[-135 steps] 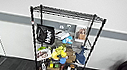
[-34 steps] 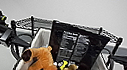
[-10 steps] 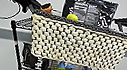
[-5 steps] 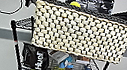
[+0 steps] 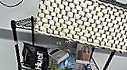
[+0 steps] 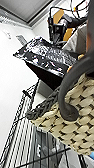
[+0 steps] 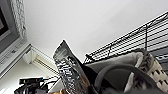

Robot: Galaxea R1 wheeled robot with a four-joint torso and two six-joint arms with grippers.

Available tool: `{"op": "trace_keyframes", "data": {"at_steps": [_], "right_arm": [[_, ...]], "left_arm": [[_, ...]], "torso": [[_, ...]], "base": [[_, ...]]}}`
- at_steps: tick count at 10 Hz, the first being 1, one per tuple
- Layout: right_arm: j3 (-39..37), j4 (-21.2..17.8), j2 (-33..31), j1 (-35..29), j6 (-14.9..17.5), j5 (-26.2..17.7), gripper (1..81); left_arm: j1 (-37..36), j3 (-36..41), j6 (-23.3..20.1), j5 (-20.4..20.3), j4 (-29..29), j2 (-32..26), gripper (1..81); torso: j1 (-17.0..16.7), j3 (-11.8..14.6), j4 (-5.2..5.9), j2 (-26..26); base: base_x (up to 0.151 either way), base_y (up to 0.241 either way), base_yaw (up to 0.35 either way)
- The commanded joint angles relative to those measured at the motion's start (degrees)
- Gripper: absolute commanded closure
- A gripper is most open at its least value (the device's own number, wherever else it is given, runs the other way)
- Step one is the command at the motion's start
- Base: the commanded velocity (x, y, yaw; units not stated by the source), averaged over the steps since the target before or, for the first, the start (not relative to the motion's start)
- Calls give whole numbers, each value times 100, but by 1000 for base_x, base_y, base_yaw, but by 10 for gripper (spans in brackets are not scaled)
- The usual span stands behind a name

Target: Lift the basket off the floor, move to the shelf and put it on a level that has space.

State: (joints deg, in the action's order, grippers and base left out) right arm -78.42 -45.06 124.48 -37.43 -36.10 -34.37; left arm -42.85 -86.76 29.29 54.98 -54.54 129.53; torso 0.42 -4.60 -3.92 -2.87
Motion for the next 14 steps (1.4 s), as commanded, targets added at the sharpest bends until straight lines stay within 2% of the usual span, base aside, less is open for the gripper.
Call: {"op": "trace_keyframes", "data": {"at_steps": [1, 6, 9, 14], "right_arm": [[-489, 67, 370, -919, 76, 281, 811], [-1138, 58, 897, -1156, 103, 97, 811], [-1262, 32, 959, -1236, 112, 70, 811], [-1525, 67, 1169, -841, 129, 105, 811]], "left_arm": [[-958, -526, -310, -866, 259, 303, 811], [-1211, -1264, -345, -567, 277, 601, 811], [-1361, -1440, -354, -523, 277, 671, 811], [-703, -1712, -381, -523, 531, 672, 811]], "torso": [[0, 0, 0, 0], [0, 0, 0, 0], [0, -2, 0, 0], [5, -6, 0, 4]], "base": [[0, 0, 0], [0, 0, 0], [0, 0, 0], [0, 0, 0]]}}
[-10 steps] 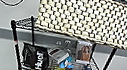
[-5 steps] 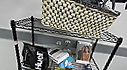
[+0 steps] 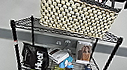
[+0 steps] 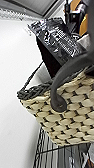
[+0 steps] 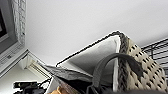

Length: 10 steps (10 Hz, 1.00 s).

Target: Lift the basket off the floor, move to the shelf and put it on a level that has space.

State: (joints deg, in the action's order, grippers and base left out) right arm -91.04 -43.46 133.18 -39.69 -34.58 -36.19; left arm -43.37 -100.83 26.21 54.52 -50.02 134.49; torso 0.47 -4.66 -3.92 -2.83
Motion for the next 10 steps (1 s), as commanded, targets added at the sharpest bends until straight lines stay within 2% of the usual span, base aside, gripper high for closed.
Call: {"op": "trace_keyframes", "data": {"at_steps": [1, 4, 6, 10], "right_arm": [[-378, -110, 387, -508, -13, 323, 811], [-695, -119, 625, -253, 136, 350, 811], [-1080, -128, 843, -130, 346, 341, 811], [-1353, -128, 967, 142, 505, 315, 811]], "left_arm": [[-571, -393, -72, -477, 184, 202, 811], [-360, -833, -90, -249, 423, 413, 811], [-237, -1184, -239, -231, 423, 579, 811], [80, -1396, -274, -187, 555, 773, 811]], "torso": [[0, 0, 0, 0], [4, -5, 0, 2], [4, -6, 0, 2], [4, -6, 0, 2]], "base": [[0, 0, 0], [0, 0, 0], [0, 0, 0], [0, 0, 0]]}}
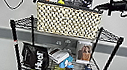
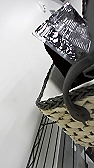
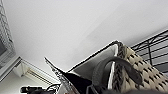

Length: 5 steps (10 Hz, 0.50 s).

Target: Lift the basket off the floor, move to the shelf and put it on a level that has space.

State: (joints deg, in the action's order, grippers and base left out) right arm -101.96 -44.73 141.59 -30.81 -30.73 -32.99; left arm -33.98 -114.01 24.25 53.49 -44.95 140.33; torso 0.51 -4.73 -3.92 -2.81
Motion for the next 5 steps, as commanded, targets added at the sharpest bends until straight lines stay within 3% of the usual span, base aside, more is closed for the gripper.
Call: {"op": "trace_keyframes", "data": {"at_steps": [1, 5], "right_arm": [[-358, -1, 179, -685, 164, -23, 811], [-455, -10, 293, -587, 287, -41, 811]], "left_arm": [[-860, -87, -87, -85, 47, 207, 811], [-860, -61, -87, -85, 39, 172, 811]], "torso": [[0, 0, 0, 0], [0, 0, 0, 0]], "base": [[0, 0, 0], [0, 0, 0]]}}
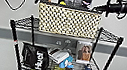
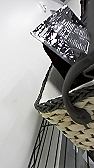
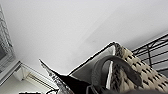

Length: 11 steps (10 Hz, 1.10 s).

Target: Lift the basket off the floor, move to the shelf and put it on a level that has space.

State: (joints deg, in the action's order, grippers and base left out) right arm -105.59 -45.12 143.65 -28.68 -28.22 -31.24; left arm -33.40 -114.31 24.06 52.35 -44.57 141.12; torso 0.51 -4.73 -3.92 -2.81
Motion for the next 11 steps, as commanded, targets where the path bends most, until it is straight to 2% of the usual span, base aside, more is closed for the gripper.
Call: {"op": "trace_keyframes", "data": {"at_steps": [1, 3, 4, 7, 11], "right_arm": [[-74, 12, 70, -800, 36, -215, 811], [22, 12, 8, -818, 36, -215, 811], [40, 12, -18, -818, 36, -215, 10], [180, -32, -193, -879, 36, -207, 10], [857, -155, -976, -1151, 27, -171, 10]], "left_arm": [[-918, -21, -69, 30, -8, 93, 811], [-926, 75, -77, 30, -8, 31, 811], [-935, 102, -77, 30, -8, -12, 10], [-970, 250, -77, 21, -35, -197, 10], [-1076, 761, -121, 48, 18, -892, 10]], "torso": [[0, 0, 0, 0], [0, 0, 0, 0], [0, 0, 0, 0], [0, 0, 0, 0], [0, 0, 0, 0]], "base": [[0, 0, 0], [0, 0, 0], [0, 0, 0], [0, 0, 0], [0, 0, 0]]}}
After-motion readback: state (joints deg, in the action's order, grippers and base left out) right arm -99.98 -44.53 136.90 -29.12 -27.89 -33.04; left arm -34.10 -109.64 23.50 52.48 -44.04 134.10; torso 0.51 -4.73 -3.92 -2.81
